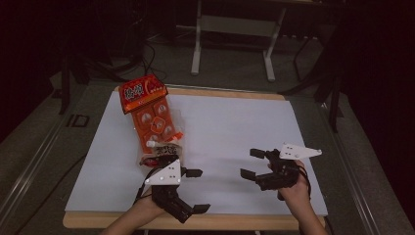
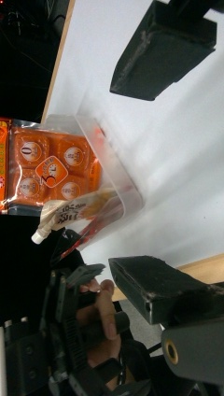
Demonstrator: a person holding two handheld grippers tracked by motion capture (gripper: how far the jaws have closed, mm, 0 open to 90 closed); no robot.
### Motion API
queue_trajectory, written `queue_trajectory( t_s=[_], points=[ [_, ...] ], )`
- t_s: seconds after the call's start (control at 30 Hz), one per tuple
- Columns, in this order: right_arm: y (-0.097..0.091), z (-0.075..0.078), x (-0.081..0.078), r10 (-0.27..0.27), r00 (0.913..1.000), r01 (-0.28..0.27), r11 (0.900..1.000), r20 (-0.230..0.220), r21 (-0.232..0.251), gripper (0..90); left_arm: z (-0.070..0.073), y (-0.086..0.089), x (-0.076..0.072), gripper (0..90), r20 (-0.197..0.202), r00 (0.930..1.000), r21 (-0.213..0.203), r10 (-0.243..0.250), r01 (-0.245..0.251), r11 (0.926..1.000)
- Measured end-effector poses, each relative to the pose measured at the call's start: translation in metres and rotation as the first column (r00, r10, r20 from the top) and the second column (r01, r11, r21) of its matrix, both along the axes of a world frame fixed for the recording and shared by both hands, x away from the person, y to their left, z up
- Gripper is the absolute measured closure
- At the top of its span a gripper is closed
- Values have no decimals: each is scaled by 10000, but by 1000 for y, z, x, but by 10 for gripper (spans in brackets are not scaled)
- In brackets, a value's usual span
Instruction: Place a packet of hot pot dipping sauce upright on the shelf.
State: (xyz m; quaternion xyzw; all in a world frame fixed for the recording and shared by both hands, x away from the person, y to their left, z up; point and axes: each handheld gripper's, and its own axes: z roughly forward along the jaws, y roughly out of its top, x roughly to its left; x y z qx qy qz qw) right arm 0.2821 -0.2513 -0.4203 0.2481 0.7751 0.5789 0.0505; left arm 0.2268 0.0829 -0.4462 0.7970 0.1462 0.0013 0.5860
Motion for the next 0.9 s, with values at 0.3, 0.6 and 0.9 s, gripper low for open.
queue_trajectory(
  t_s=[0.3,0.6,0.9],
  points=[
    [1,-5,2,-32,10000,32,10000,-25,-89,139,-21,1,-4,22,-240,9997,142,-18,21,9999],
    [2,-8,2,-44,10000,44,9999,-52,-136,140,-33,5,-4,22,-150,9998,243,159,-155,9996],
    [2,-11,2,-17,10000,15,9998,-75,-209,140,-42,5,0,22,-126,9996,247,271,-268,9993]
  ],
)
